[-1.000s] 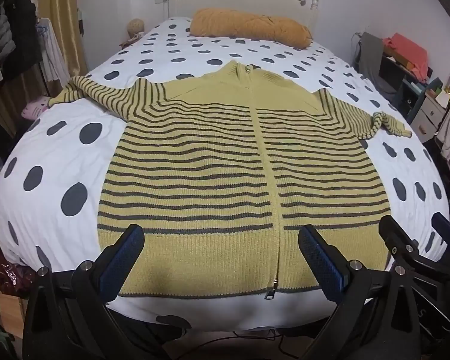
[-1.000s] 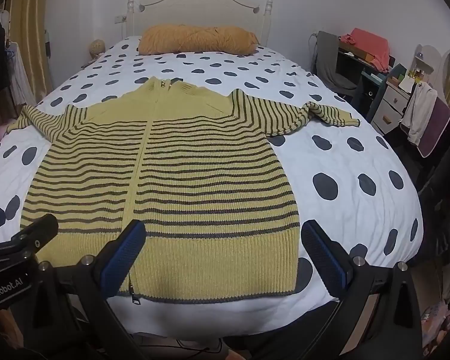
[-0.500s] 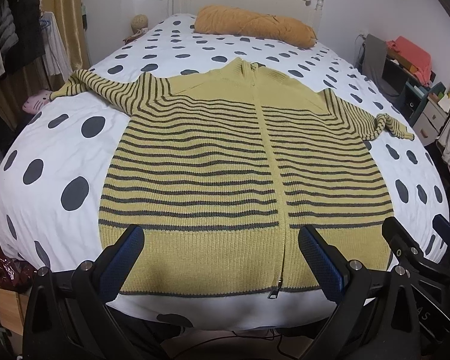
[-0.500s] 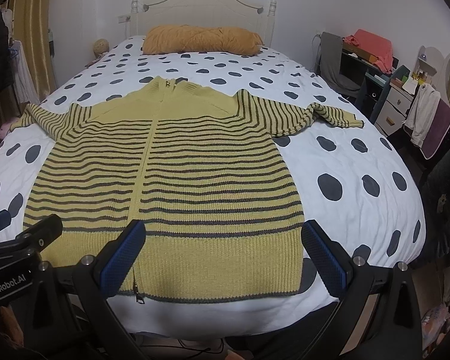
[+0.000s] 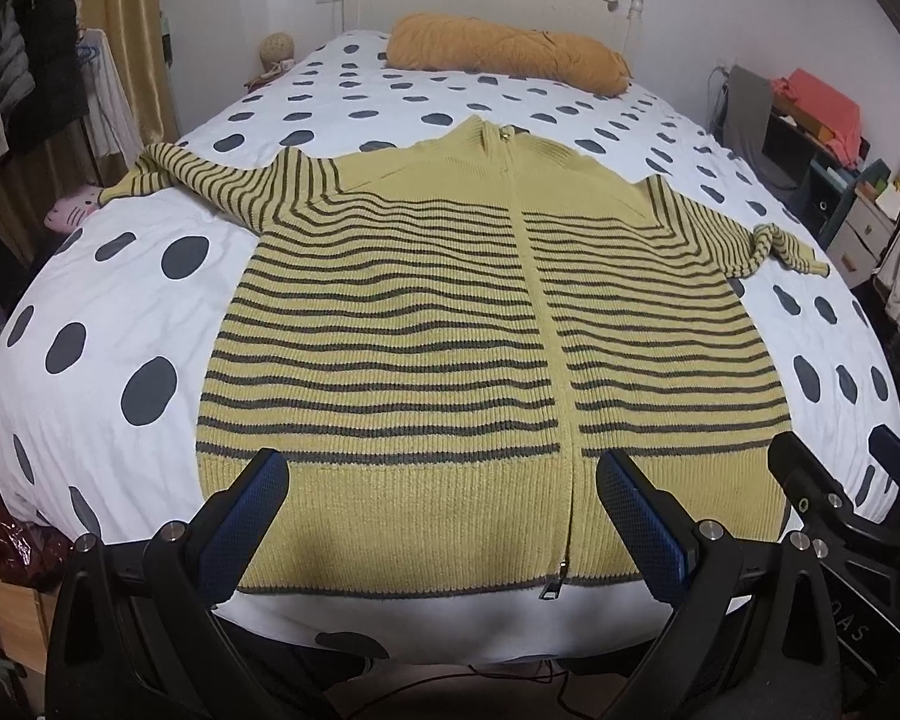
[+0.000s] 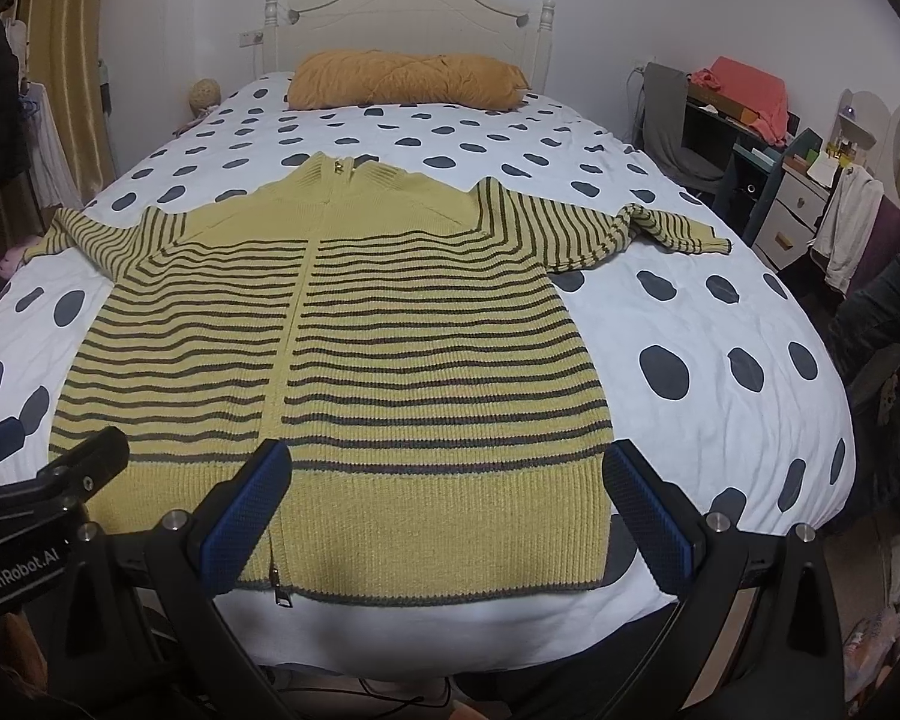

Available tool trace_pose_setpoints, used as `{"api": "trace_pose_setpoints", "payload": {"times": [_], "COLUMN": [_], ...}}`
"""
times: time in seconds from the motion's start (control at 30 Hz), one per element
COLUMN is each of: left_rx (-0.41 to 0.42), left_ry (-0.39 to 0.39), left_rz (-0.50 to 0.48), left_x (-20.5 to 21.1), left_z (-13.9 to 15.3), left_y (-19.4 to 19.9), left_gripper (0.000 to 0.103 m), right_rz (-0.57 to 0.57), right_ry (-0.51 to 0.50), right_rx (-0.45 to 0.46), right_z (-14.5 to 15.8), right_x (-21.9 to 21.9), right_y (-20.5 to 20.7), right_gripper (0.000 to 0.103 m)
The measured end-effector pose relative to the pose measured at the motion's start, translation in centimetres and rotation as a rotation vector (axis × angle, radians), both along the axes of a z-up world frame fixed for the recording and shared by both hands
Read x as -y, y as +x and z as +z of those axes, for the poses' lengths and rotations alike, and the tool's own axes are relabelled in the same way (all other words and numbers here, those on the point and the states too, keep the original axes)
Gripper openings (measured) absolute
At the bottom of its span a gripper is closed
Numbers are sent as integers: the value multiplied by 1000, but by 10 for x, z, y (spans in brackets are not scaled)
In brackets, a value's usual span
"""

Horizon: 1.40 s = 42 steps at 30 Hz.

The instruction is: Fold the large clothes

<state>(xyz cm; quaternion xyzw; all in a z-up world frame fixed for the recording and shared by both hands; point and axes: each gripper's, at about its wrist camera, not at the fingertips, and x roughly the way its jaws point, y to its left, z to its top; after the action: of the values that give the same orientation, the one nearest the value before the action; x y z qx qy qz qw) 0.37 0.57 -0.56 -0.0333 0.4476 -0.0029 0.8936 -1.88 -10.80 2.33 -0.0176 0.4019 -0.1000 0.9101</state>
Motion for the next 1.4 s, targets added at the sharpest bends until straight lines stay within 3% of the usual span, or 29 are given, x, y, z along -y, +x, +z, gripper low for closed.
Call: {"api": "trace_pose_setpoints", "payload": {"times": [0.23, 0.47, 0.63, 1.4], "left_rx": [-18, -26, 6, 23], "left_ry": [-37, -27, 27, 4], "left_rz": [-18, -5, 12, -25], "left_x": [-1, 0, 3, 14], "left_z": [-4, -5, -3, -1], "left_y": [2, 3, 2, 14], "left_gripper": [102, 102, 103, 103], "right_rz": [1, 1, 0, -45], "right_ry": [3, 6, 4, 68], "right_rx": [-1, 0, -4, -7], "right_z": [0, -1, -1, -6], "right_x": [-1, 0, -1, 26], "right_y": [0, -1, -1, 16], "right_gripper": [103, 103, 103, 103]}}
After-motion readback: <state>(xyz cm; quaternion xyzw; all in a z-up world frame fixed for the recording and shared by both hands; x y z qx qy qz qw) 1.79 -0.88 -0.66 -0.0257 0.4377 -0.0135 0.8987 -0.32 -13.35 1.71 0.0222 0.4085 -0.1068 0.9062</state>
